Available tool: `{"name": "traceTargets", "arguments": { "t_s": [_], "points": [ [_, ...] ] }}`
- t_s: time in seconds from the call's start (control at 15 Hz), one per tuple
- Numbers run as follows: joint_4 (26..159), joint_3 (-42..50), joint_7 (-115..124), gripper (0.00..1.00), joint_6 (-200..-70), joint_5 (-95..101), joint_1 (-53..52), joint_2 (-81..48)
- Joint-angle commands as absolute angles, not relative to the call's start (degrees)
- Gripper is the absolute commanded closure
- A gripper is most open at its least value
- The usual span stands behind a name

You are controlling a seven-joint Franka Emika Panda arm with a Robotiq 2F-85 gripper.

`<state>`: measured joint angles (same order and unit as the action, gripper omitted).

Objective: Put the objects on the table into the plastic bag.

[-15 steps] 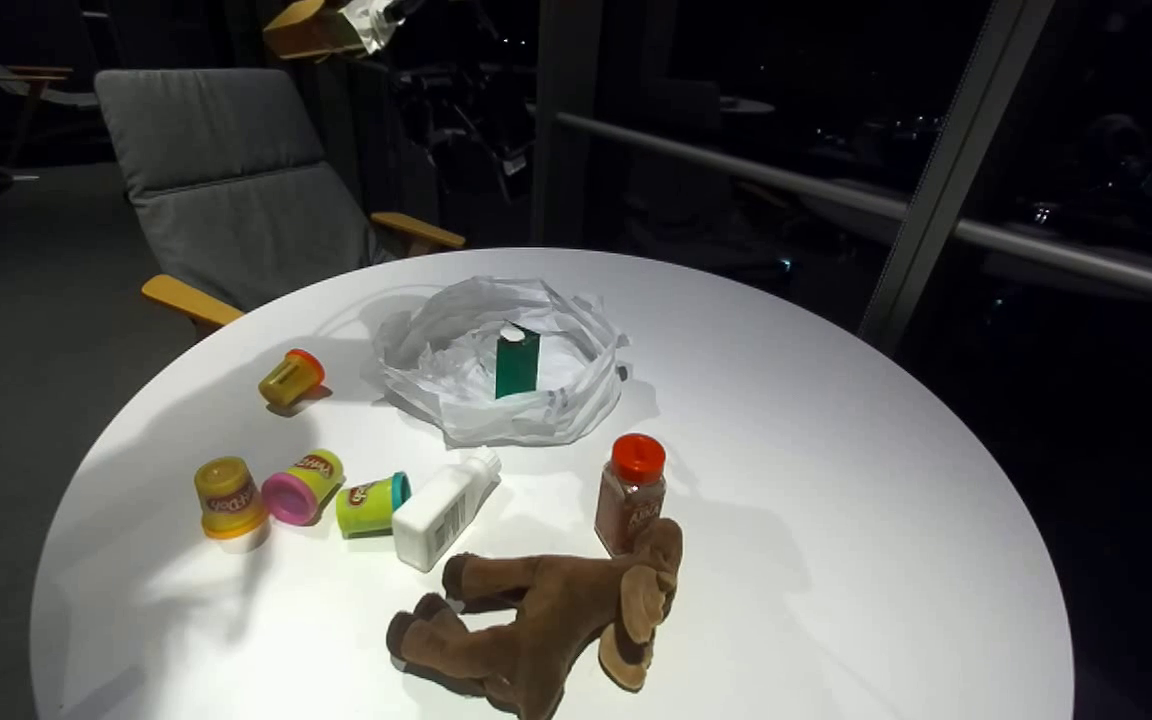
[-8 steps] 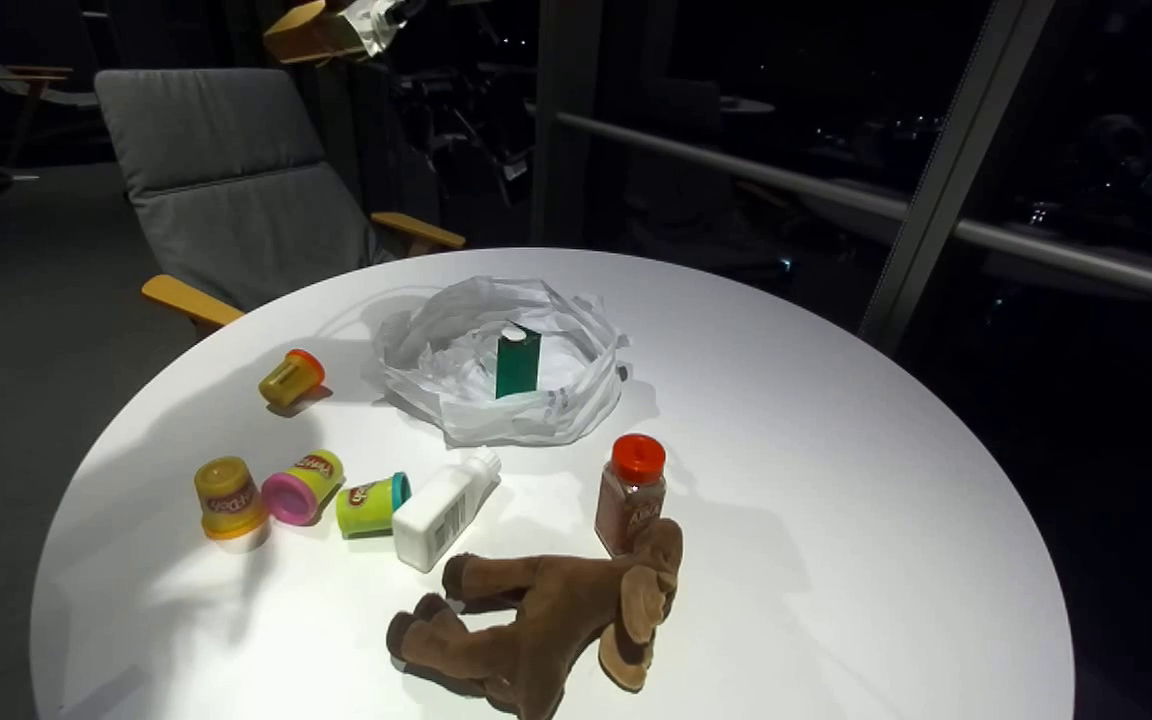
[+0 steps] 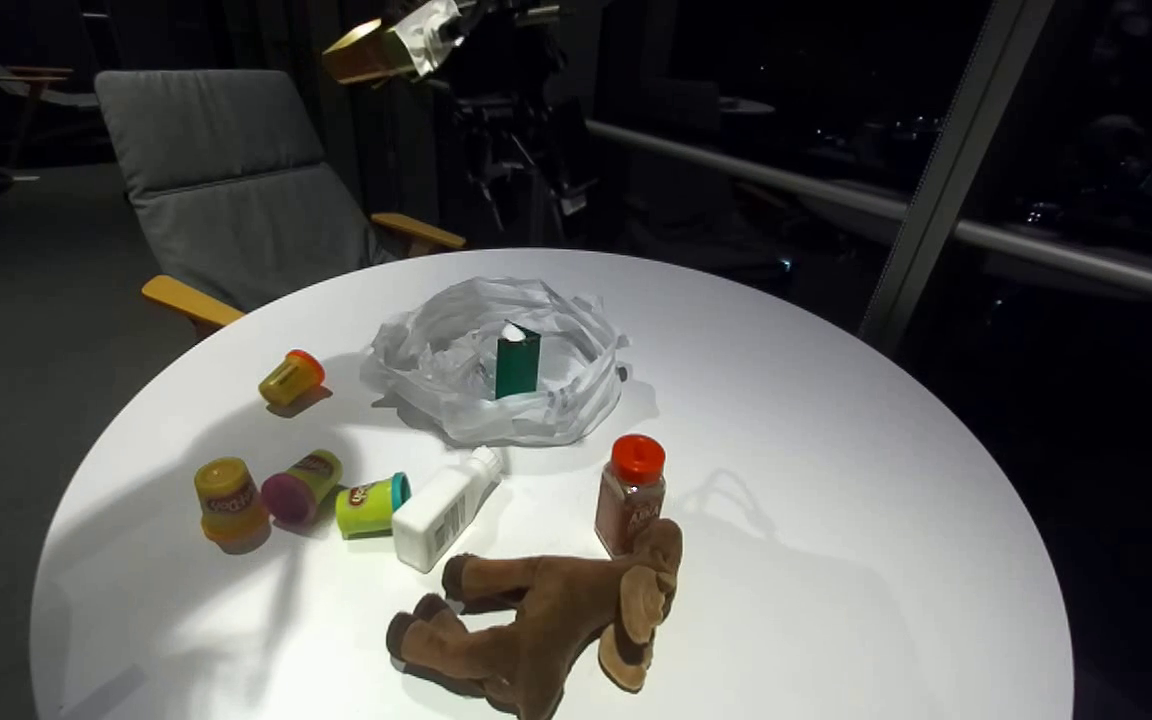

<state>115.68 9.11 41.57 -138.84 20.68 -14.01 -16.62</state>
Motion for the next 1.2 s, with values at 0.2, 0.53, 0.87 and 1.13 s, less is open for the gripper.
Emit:
{"name": "traceTargets", "arguments": {
  "t_s": [0.2,0.53,0.87,1.13],
  "points": [
    [121.38,9.2,50.62,0.0,-143.66,14.51,-7.82,-16.45],
    [120.9,9.46,53.05,0.0,-141.25,13.21,-4.77,-19.25],
    [119.93,8.17,44.49,0.0,-142.02,8.91,-1.86,-22.84],
    [119.17,8.83,40.82,0.0,-141.67,8.63,-1.72,-25.05]
  ]
}}
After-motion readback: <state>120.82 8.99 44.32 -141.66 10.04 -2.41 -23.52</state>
